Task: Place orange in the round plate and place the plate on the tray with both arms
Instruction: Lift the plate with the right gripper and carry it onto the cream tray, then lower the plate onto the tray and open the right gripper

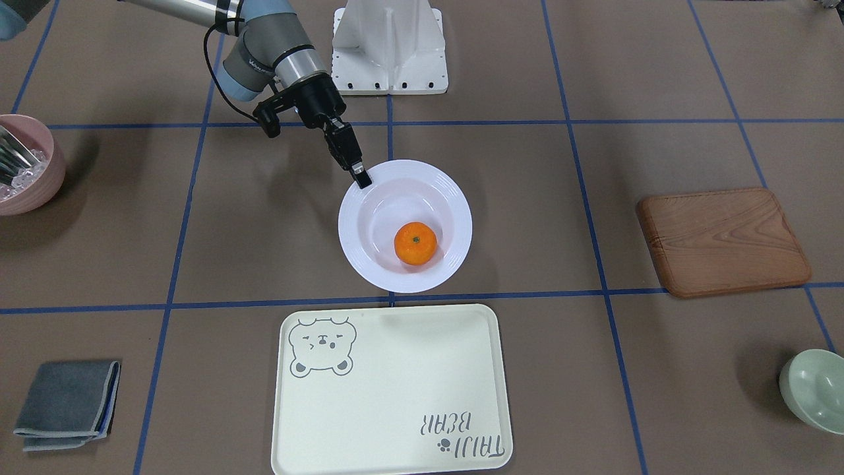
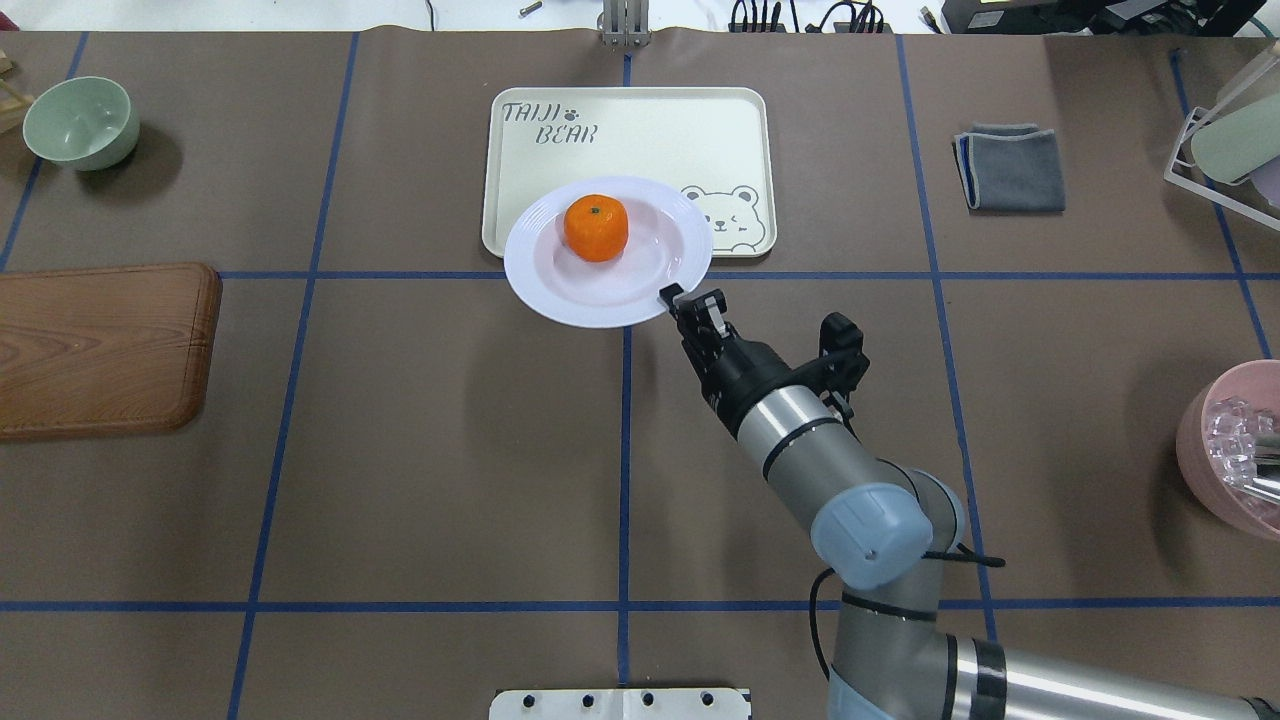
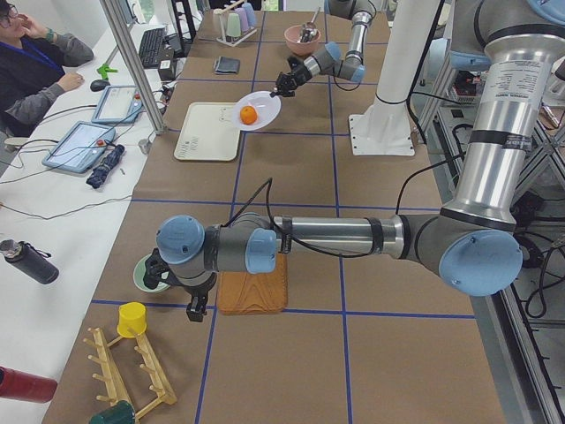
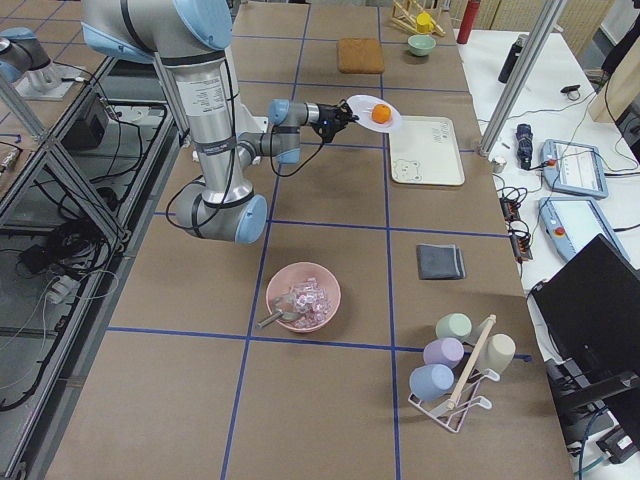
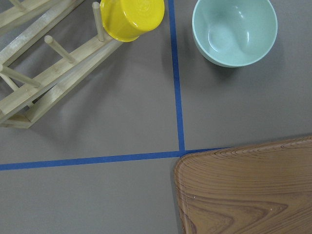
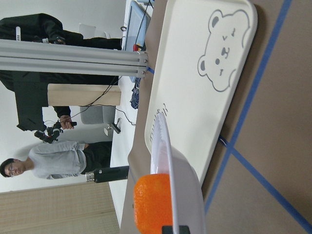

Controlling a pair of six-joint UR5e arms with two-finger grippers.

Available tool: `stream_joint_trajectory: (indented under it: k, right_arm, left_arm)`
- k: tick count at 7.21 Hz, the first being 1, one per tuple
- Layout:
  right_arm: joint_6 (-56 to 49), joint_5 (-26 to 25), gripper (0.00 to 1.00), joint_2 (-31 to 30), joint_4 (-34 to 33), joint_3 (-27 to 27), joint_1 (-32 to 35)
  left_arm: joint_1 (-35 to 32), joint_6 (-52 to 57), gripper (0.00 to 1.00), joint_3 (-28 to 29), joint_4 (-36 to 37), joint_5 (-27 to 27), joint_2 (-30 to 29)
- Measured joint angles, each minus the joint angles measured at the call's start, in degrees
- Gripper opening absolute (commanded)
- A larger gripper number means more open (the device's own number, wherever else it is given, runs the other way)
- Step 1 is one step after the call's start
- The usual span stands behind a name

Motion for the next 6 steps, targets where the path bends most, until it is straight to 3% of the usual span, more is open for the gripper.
stream_joint_trajectory:
  k: [3,6]
  right_arm:
    - [4.84,6.39,0.0,10.82,-4.06,-15.41,9.57]
    - [8.64,9.3,0.0,23.37,-7.29,-32.98,13.45]
  left_arm:
    - [-0.03,-1.19,0.98,-3.98,0.2,1.79,2.64]
    - [0.0,-1.36,0.98,-5.14,0.22,1.96,3.52]
